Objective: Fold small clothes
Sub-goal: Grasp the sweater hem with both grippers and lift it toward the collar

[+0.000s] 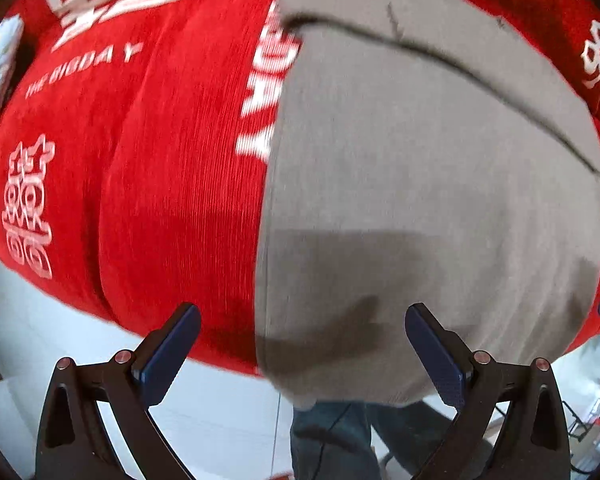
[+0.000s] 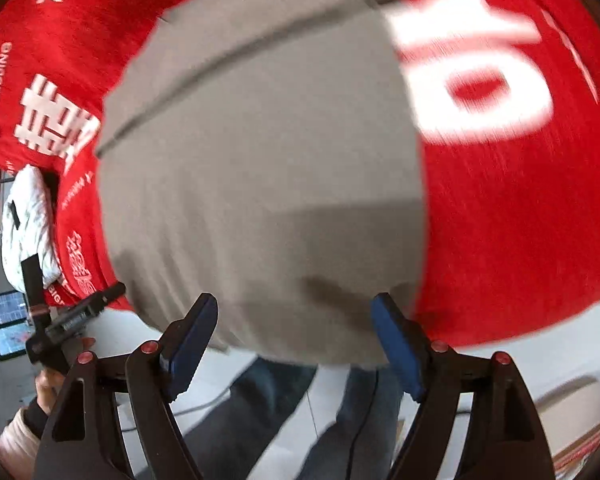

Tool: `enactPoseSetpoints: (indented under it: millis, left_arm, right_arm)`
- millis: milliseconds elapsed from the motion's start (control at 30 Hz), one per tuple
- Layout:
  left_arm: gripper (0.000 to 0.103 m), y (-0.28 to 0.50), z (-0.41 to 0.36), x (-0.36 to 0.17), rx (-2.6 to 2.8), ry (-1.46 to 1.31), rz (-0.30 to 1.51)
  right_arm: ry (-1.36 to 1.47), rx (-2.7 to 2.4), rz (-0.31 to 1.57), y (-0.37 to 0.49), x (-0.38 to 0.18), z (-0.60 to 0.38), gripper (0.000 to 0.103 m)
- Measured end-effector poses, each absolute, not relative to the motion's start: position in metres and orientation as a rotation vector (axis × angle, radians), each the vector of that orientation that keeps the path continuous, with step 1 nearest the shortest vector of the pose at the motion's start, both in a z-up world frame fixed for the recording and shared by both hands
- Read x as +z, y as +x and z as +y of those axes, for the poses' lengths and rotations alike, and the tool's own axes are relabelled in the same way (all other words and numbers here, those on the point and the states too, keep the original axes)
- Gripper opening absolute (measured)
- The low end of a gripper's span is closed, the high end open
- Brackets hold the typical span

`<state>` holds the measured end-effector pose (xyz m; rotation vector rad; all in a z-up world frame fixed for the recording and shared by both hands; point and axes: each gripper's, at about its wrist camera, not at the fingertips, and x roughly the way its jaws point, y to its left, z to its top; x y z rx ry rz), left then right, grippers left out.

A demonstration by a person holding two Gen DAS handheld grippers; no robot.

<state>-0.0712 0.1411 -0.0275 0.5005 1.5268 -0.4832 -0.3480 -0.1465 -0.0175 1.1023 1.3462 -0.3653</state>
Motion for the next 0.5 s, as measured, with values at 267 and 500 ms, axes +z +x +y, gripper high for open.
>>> enactPoseSetpoints:
  millis: [267, 500]
  left_arm:
    - [0.102, -0.101, 0.171, -0.077, -0.482, 0.452, 1.679]
    - [0.102, -0.1, 0.176, -0.096, -0.531, 0.338, 1.723]
  right_arm:
    - [1.176, -0.274, 1.475, -0.396, -0.088, -0.113, 0.082]
    - [1.18, -0.191, 1.48, -0.385, -0.125, -0.093, 0.08]
